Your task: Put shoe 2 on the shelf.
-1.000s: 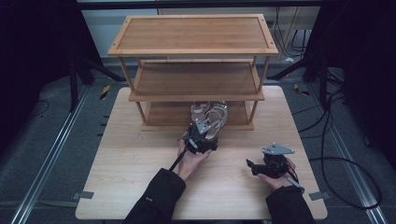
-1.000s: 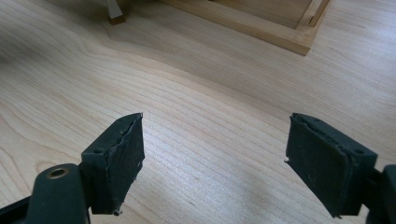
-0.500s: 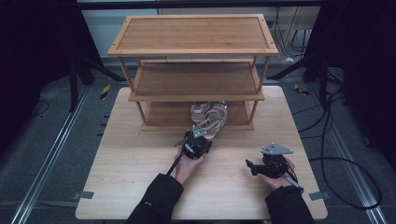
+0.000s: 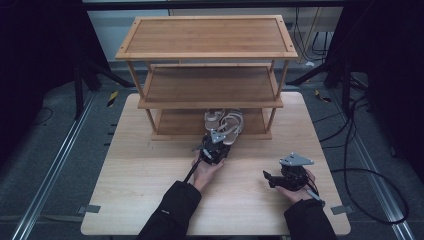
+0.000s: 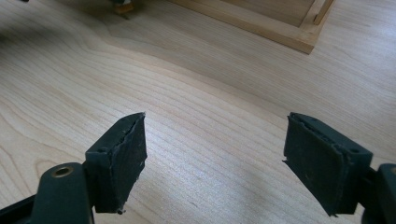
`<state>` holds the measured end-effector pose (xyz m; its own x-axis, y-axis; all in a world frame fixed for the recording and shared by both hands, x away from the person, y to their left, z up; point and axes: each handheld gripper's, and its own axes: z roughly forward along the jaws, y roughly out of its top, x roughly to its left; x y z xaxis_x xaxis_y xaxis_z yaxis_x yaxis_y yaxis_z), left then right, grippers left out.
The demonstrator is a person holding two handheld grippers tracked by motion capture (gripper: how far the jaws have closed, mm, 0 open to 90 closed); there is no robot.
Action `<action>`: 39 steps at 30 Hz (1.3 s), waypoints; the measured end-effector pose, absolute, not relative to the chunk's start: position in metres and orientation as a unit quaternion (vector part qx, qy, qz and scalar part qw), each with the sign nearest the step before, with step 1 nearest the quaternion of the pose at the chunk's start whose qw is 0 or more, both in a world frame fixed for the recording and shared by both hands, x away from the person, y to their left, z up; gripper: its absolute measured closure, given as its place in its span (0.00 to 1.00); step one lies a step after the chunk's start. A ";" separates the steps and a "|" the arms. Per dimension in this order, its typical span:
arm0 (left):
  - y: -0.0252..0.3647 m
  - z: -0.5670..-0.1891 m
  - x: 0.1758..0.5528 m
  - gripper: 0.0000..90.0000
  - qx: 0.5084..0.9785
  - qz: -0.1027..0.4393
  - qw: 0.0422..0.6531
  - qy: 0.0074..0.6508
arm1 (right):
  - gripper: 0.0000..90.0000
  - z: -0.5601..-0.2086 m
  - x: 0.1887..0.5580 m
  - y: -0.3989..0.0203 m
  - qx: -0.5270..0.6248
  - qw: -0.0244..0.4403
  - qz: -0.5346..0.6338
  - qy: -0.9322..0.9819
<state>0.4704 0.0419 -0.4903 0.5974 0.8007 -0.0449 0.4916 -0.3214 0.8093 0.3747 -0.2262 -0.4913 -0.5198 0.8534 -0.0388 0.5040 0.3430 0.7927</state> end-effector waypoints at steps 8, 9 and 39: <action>0.035 -0.493 0.494 0.87 0.769 0.200 0.425 0.433 | 0.24 -0.492 0.376 -0.227 0.433 0.232 0.376 0.786; 0.033 -0.495 0.496 0.87 0.769 0.205 0.422 0.433 | 0.24 -0.492 0.376 -0.227 0.433 0.232 0.376 0.786; 0.021 -0.502 0.513 0.86 0.754 0.246 0.408 0.452 | 0.25 -0.492 0.374 -0.228 0.430 0.235 0.378 0.786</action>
